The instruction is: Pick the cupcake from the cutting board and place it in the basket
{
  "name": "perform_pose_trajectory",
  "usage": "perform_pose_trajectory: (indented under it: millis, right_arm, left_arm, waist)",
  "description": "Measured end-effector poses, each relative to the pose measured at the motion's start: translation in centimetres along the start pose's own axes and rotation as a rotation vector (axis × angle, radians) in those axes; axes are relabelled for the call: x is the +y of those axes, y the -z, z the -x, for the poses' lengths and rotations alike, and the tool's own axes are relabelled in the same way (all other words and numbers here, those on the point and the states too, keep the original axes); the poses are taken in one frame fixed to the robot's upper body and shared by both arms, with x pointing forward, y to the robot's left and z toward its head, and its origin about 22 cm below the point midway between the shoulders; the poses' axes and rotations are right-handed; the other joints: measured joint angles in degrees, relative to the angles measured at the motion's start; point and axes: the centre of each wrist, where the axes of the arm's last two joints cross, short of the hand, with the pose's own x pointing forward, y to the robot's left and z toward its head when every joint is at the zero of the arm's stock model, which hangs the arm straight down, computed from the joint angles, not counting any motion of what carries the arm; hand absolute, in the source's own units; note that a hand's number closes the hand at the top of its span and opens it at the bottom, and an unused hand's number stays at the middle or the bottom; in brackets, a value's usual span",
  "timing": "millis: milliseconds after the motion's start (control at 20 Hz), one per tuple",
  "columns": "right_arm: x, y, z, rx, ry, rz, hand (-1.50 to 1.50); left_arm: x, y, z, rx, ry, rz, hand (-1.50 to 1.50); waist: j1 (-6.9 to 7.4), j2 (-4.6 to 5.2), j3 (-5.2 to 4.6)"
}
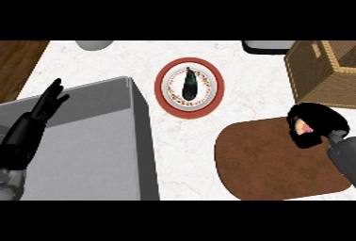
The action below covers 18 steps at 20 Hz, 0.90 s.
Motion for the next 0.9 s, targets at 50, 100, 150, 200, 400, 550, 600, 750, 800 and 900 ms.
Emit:
perform_pose_trajectory:
  millis: [50,100,150,200,400,550,600,750,800,900]
  right_arm:
    - [-0.9,-0.6,2.3,0.024,-0.001,0.027,1.5]
    - [-1.9,-1.2,4.4,0.049,0.001,0.055,1.5]
    - [-2.7,-1.9,6.2,0.069,0.001,0.083,1.5]
    - [-3.6,-2.7,8.0,0.086,0.001,0.116,1.5]
    - [-6.7,-5.8,13.7,0.128,0.025,0.264,1.5]
    - [-8.6,-7.7,16.5,0.108,0.098,0.415,1.5]
    - [-9.4,-8.2,17.1,0.09,0.134,0.474,1.5]
    - [-11.5,-9.5,18.3,-0.012,0.275,0.64,1.5]
    - [-12.0,-9.9,18.8,-0.052,0.32,0.684,1.5]
    - [-13.0,-10.8,19.6,-0.139,0.407,0.758,1.5]
  left_arm:
    - [0.1,-0.2,0.1,0.0,-0.002,-0.005,0.0]
    - [0.2,-0.4,0.1,-0.001,-0.002,-0.009,0.0]
    - [0.2,-0.5,0.1,-0.003,-0.005,-0.013,0.0]
    - [0.2,-0.6,0.0,-0.004,-0.007,-0.015,0.0]
    - [0.3,-0.8,-0.3,-0.021,-0.018,-0.021,0.0]
    - [0.3,-0.9,-0.4,-0.026,-0.025,-0.023,0.0]
    - [0.3,-0.9,-0.5,-0.028,-0.028,-0.024,0.0]
    - [0.4,-0.8,-0.5,-0.028,-0.03,-0.021,0.0]
    - [0.4,-0.8,-0.6,-0.028,-0.034,-0.02,0.0]
    - [0.4,-0.7,-0.7,-0.032,-0.034,-0.019,0.0]
  waist:
    - [-0.3,0.21,0.07]
    - [-0.59,0.39,0.14]
    - [-0.77,0.61,0.19]
    - [-0.92,0.79,0.22]
    - [-0.78,1.35,0.16]
    - [-0.67,1.57,0.12]
    - [-0.6,1.55,0.1]
    - [-0.53,1.5,0.02]
    - [-0.49,1.48,-0.02]
    - [-0.28,1.46,-0.11]
